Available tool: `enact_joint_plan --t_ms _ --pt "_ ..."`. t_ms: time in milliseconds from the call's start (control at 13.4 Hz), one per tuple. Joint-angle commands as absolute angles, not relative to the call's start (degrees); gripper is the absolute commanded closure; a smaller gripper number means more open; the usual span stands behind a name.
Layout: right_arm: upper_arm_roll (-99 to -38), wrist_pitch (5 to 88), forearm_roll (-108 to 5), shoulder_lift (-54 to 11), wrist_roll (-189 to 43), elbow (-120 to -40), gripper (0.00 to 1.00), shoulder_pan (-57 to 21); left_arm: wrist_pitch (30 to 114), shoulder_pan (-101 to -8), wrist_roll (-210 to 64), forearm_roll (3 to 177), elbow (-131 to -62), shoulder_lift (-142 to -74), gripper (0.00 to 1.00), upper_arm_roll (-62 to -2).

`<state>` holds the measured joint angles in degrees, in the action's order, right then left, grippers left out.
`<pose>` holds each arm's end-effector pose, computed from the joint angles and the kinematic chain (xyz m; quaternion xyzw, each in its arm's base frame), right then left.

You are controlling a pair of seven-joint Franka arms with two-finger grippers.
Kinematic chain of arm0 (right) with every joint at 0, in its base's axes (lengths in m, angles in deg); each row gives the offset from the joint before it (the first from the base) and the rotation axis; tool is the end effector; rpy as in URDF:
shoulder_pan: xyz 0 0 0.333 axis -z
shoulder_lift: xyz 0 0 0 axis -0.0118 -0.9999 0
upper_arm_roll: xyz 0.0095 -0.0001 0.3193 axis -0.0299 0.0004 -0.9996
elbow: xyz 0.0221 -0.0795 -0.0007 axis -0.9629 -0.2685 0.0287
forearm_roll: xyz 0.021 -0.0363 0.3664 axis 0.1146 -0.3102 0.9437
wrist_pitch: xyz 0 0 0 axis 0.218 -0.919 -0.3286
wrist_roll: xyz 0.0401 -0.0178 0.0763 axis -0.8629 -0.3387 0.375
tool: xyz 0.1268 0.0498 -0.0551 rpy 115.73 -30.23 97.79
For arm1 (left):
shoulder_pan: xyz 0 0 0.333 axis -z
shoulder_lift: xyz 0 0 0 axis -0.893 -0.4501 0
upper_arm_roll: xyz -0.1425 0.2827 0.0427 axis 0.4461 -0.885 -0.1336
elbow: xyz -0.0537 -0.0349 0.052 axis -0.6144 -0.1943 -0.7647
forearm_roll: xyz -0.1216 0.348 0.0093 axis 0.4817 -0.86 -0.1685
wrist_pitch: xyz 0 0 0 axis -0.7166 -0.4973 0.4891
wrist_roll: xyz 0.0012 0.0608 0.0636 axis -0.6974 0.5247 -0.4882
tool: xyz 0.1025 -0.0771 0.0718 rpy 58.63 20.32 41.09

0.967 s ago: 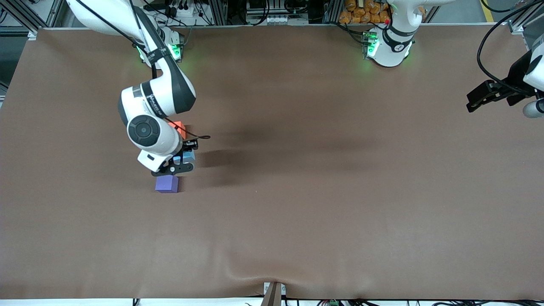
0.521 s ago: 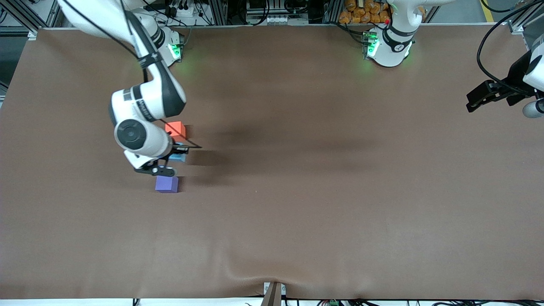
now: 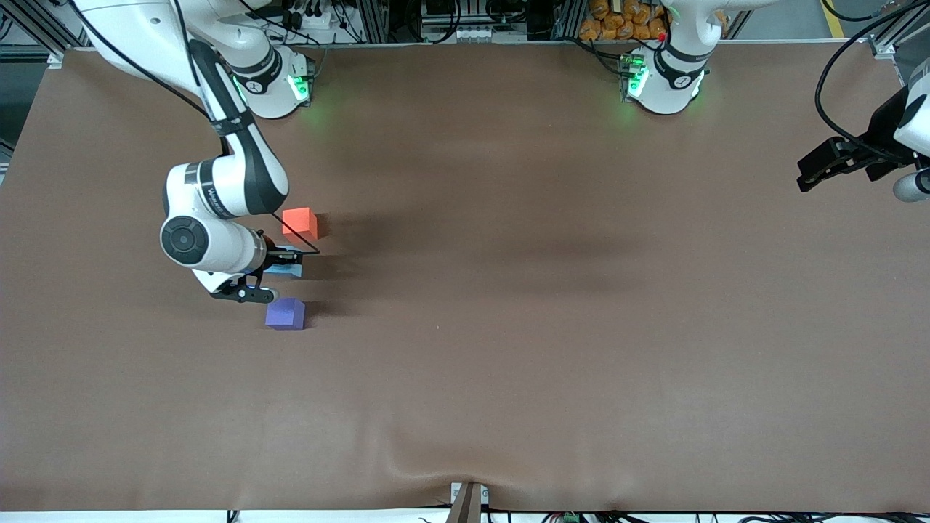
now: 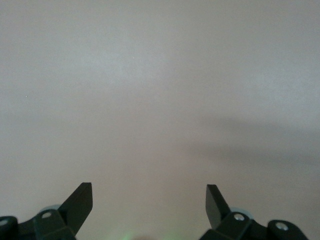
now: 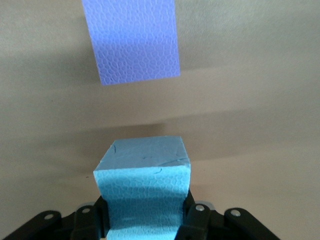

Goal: Place blue block between orange and purple blocks
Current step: 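Lower the blue cube between the orange and purple cubes with the right gripper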

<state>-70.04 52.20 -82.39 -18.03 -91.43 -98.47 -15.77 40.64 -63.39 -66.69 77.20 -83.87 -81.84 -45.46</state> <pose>0.5238 0.1138 0.2344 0.9887 -0.0517 -0.1406 0.0005 0.5186 -0.0355 0.6090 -0.9971 -0.0697 0.0020 0.0309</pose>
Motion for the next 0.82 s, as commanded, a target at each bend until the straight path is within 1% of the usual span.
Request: enact_joint_plan --t_ms 0,223,595,670,744 --pt "-70.9 53.1 -80.6 -16.9 -90.1 -100.1 0.73 -15.2 40.4 -63.8 -67.4 77.2 -83.8 -81.6 0.0 -45.2" --pt "-70.9 56.1 -80.6 -19.2 -89.1 -100.7 0.71 -15.3 40.4 -63.8 -67.4 77.2 -83.8 -81.6 0.0 -45.2" --pt "-70.9 58.0 -80.6 -21.0 -87.3 -100.8 0.7 -14.7 40.4 -63.8 -67.4 77.2 -83.7 -81.9 0.0 -45.2" --pt "-70.9 58.5 -80.6 -21.6 -87.3 -100.8 0.66 -14.7 40.4 -63.8 -67.4 77.2 -83.7 -81.9 0.0 -45.2" --pt "-70.9 59.2 -80.6 -22.0 -87.3 -100.8 0.54 -14.7 40.3 -63.8 -67.4 77.2 -83.7 -81.9 0.0 -45.2"
